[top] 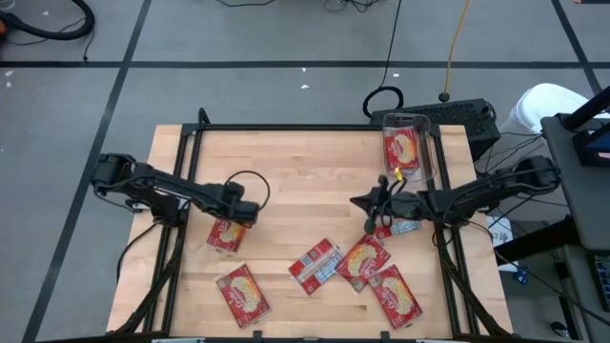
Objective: Sort popcorn bags into baskets
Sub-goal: Put the red popcorn bag into the transparent bin
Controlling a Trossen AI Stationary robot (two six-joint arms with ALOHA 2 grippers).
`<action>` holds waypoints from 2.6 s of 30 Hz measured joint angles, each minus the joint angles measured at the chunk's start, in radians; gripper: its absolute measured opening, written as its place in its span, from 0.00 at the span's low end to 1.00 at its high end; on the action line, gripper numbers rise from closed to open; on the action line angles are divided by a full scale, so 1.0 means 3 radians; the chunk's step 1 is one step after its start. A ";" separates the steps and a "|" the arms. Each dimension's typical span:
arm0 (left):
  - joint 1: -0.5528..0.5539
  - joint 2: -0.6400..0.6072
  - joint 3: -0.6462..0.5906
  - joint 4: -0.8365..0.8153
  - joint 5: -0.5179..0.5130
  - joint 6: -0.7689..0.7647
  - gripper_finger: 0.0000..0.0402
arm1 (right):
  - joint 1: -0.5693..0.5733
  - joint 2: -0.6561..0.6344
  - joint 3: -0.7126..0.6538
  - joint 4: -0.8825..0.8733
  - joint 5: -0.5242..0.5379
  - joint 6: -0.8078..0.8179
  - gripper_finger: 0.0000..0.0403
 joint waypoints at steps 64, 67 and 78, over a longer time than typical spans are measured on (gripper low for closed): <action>0.1003 -0.1105 -0.1355 0.4229 0.0193 0.2561 0.00 | 0.0267 0.1722 0.0999 0.1125 0.0426 0.0651 0.18; 0.1002 -0.1105 -0.1355 0.4352 0.0175 0.2627 0.00 | 0.0213 0.2078 0.1306 0.1120 0.0318 0.0605 0.27; 0.0834 -0.1106 -0.1354 0.4649 0.0164 0.2848 0.00 | -0.0083 0.2872 0.1919 0.1226 -0.0058 0.0584 0.54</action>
